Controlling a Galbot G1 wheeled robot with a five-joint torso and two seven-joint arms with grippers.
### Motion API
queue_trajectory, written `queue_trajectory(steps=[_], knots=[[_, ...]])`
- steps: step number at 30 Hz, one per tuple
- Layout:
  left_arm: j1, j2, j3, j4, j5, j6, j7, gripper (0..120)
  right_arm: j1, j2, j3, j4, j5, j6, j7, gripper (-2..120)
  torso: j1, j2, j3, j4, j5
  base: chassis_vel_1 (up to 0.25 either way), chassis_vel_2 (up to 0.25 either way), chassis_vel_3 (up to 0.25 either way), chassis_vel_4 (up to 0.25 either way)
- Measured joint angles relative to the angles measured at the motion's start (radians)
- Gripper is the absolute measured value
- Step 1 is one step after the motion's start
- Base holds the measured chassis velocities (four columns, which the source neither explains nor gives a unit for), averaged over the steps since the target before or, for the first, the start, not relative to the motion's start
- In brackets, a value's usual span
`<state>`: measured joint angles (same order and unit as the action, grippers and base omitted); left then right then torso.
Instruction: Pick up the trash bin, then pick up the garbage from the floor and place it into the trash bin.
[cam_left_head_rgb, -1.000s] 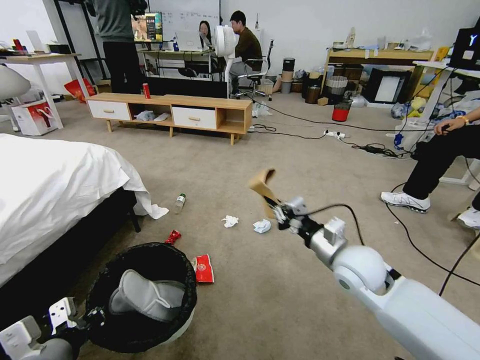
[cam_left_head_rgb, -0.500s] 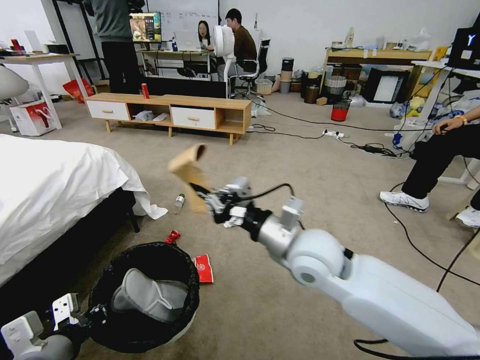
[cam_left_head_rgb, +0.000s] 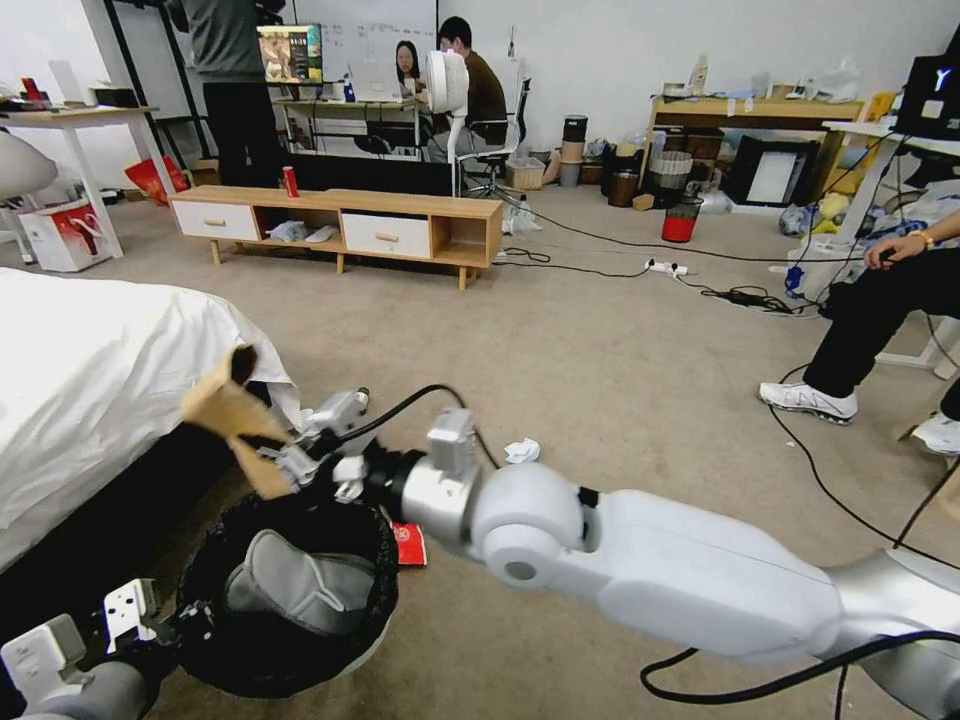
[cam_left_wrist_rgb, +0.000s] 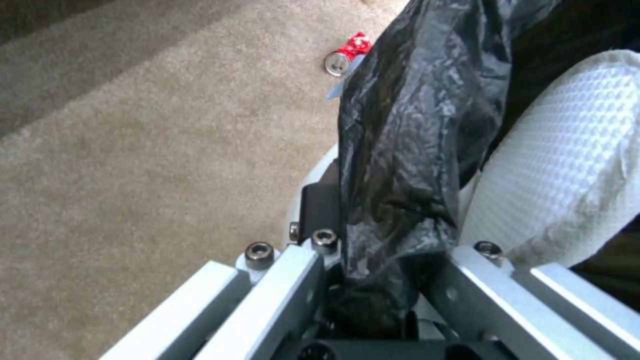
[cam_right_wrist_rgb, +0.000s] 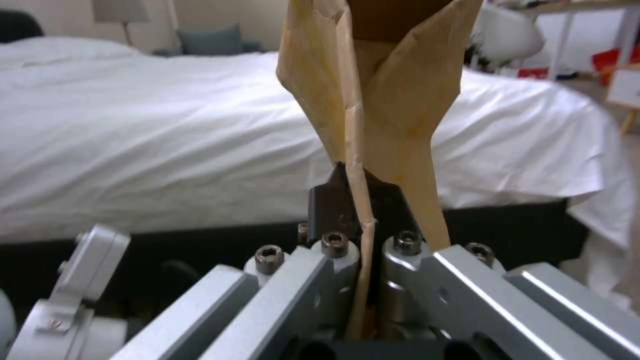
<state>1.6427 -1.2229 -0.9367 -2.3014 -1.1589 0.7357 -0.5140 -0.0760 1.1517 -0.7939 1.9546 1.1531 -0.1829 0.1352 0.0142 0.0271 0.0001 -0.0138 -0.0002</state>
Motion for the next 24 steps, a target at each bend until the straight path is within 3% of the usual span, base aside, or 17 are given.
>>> queue_trajectory(steps=[12,24], knots=[[-0.002,0.012,-0.007,-0.002,-0.007,0.000,0.001,1,0.002,0.023,-0.109,-0.030,-0.035,-0.047,0.025,0,0.000,0.000,0.000,-0.0001,0.0002,0.000,0.000,0.000,0.000],[-0.004,0.008,-0.006,-0.004,-0.008,0.000,0.001,1,-0.024,-0.016,-0.153,-0.050,-0.083,-0.072,0.028,0,0.000,0.000,0.000,-0.0001,0.0002,0.000,0.000,0.000,0.000]])
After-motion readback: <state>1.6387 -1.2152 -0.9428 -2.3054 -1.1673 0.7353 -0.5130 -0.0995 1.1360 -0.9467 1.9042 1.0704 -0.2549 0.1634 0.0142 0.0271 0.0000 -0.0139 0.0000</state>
